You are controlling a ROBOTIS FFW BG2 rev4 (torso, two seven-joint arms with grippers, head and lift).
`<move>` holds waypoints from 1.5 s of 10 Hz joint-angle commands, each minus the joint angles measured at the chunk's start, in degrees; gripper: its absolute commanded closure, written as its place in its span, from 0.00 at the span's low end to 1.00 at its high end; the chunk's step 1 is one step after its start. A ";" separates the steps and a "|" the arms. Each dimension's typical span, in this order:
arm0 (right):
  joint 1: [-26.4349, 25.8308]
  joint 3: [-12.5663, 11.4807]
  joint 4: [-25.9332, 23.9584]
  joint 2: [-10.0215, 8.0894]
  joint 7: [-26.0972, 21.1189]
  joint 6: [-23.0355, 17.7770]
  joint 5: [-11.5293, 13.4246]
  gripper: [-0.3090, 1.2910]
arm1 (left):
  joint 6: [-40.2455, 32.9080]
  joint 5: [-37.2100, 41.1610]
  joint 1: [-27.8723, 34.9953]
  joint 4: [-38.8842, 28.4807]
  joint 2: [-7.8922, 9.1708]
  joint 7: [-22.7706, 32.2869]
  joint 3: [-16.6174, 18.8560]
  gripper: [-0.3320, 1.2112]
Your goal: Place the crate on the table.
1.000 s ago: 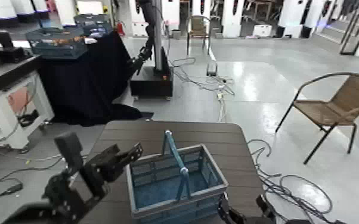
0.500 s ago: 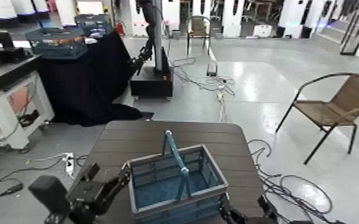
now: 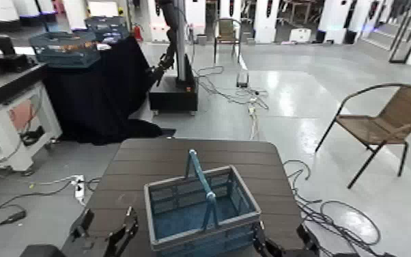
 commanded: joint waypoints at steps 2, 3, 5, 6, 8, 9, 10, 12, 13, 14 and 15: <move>0.16 -0.41 -0.26 0.17 0.47 0.62 0.26 0.29 | -1.31 -2.61 1.94 -0.37 0.15 2.82 -1.23 0.34; 0.16 -0.50 -0.26 0.17 0.47 0.70 0.26 0.29 | -0.87 -2.53 1.67 -0.10 0.32 2.82 -1.50 0.34; 0.25 -0.76 -0.61 0.17 0.47 0.79 0.62 0.29 | -0.61 -2.35 0.80 0.25 0.50 2.74 -2.03 0.34; 0.34 -0.94 -0.61 0.35 0.47 0.88 0.62 0.29 | -0.35 -2.35 0.62 0.07 0.94 2.74 -2.38 0.34; 0.34 -1.03 -0.61 0.35 0.47 0.88 0.79 0.29 | -0.08 -2.35 0.53 -0.10 1.11 2.74 -2.38 0.34; 0.34 -1.12 -0.70 0.35 0.47 1.06 0.97 0.29 | 0.27 -2.35 0.53 -0.10 1.11 2.74 -2.47 0.34; 0.34 -1.12 -0.79 0.35 0.47 1.06 1.14 0.29 | 0.36 -2.35 0.53 -0.19 1.20 2.74 -2.38 0.34; 0.69 -1.64 -1.23 0.61 0.39 1.14 1.93 0.29 | 1.06 -2.35 0.62 -0.90 1.38 2.74 -2.20 0.34; 0.96 -1.91 -1.58 0.79 0.39 1.32 2.37 0.29 | 1.32 -2.44 0.71 -1.33 1.38 2.74 -1.94 0.34; 1.22 -2.35 -2.02 1.05 0.39 1.49 2.81 0.29 | 1.59 -2.44 0.71 -1.42 1.29 2.74 -1.94 0.34; 1.31 -2.43 -2.11 1.05 0.39 1.49 2.90 0.29 | 1.68 -2.44 0.71 -1.42 1.29 2.74 -1.94 0.34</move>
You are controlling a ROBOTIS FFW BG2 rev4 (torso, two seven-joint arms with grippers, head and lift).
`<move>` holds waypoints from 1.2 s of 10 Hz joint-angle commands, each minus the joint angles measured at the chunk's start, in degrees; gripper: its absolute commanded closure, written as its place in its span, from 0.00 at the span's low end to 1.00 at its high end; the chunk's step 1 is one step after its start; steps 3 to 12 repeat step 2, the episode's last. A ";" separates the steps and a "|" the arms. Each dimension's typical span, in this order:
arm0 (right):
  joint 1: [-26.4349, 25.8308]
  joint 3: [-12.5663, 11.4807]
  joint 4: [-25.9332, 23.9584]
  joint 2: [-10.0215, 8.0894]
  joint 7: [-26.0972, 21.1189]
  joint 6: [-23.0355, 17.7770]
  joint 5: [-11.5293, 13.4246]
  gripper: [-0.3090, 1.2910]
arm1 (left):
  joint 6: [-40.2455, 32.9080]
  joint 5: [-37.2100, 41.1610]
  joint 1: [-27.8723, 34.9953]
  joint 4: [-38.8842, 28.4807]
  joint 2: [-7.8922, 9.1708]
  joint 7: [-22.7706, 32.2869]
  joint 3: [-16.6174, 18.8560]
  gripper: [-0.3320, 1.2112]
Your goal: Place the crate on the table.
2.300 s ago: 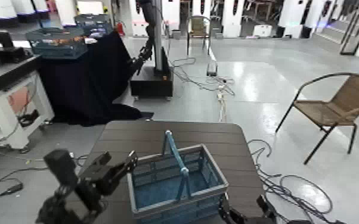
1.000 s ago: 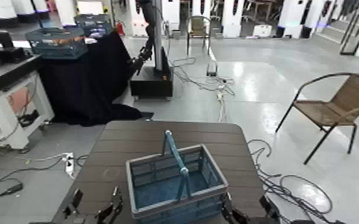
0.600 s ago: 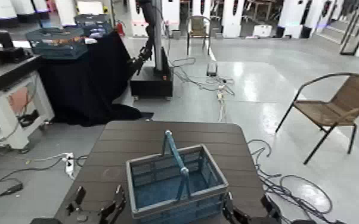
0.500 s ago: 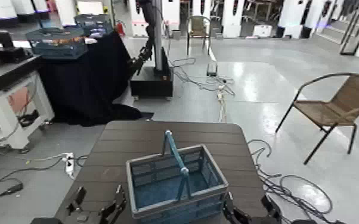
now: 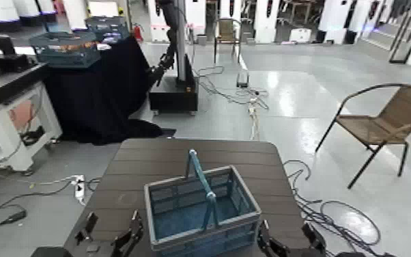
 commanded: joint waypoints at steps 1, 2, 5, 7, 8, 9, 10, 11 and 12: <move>0.32 -0.35 -0.35 0.27 -0.09 0.16 0.63 0.29 | 0.23 -0.12 0.18 -0.45 -0.16 0.09 0.21 0.34; 0.41 -0.44 -0.44 0.35 -0.09 0.34 0.90 0.29 | 0.32 -0.12 0.27 -0.54 -0.24 0.09 0.38 0.34; 0.41 -0.44 -0.44 0.35 -0.09 0.34 0.90 0.29 | 0.32 -0.12 0.27 -0.54 -0.24 0.09 0.38 0.34; 0.41 -0.44 -0.44 0.35 -0.09 0.34 0.90 0.29 | 0.32 -0.12 0.27 -0.54 -0.24 0.09 0.38 0.34; 0.41 -0.44 -0.44 0.35 -0.09 0.34 0.90 0.29 | 0.32 -0.12 0.27 -0.54 -0.24 0.09 0.38 0.34; 0.41 -0.44 -0.44 0.35 -0.09 0.34 0.90 0.29 | 0.32 -0.12 0.27 -0.54 -0.24 0.09 0.38 0.34; 0.41 -0.44 -0.44 0.35 -0.09 0.34 0.90 0.29 | 0.32 -0.12 0.27 -0.54 -0.24 0.09 0.38 0.34; 0.41 -0.44 -0.44 0.35 -0.09 0.34 0.90 0.29 | 0.32 -0.12 0.27 -0.54 -0.24 0.09 0.38 0.34; 0.41 -0.44 -0.44 0.35 -0.09 0.34 0.90 0.29 | 0.32 -0.12 0.27 -0.54 -0.24 0.09 0.38 0.34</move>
